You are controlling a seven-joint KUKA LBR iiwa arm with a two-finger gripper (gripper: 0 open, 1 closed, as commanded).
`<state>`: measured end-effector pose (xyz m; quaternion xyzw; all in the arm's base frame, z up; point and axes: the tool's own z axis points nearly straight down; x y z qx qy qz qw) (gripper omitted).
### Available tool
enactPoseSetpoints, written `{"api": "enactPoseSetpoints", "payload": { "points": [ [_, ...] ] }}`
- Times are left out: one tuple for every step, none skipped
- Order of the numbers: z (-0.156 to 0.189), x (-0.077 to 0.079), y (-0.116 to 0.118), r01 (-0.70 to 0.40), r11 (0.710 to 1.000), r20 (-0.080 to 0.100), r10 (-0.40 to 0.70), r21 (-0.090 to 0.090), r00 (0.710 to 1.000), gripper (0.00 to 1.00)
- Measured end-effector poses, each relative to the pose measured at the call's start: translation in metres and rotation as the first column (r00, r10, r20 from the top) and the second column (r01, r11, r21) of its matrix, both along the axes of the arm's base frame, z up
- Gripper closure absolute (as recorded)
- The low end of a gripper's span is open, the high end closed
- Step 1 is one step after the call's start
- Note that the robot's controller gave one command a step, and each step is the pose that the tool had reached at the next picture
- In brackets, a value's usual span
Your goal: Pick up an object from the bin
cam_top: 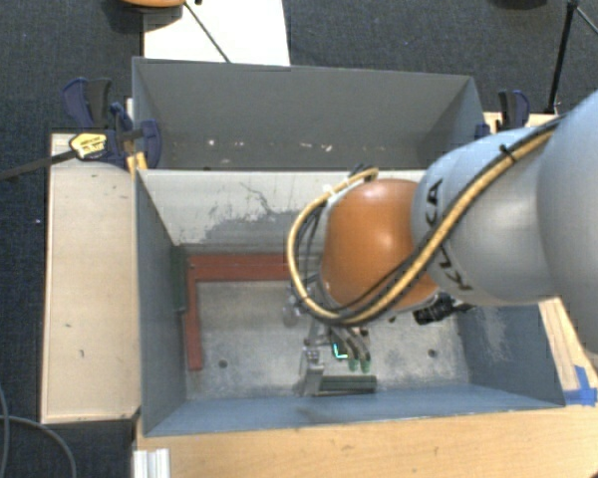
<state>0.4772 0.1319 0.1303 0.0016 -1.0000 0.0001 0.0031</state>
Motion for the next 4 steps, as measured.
{"api": "enactPoseSetpoints", "payload": {
  "points": [
    [0.003,0.002,-0.001,0.005,1.000,0.007,-0.005,0.001,1.000,0.00],
    [-0.012,0.005,-0.027,-0.096,0.995,0.010,0.096,0.003,0.995,0.00],
    [-0.046,0.017,-0.072,-0.364,0.932,0.008,0.364,0.000,0.932,0.00],
    [-0.039,0.013,-0.082,-0.415,0.910,0.006,0.414,0.001,0.910,0.00]
  ]
}}
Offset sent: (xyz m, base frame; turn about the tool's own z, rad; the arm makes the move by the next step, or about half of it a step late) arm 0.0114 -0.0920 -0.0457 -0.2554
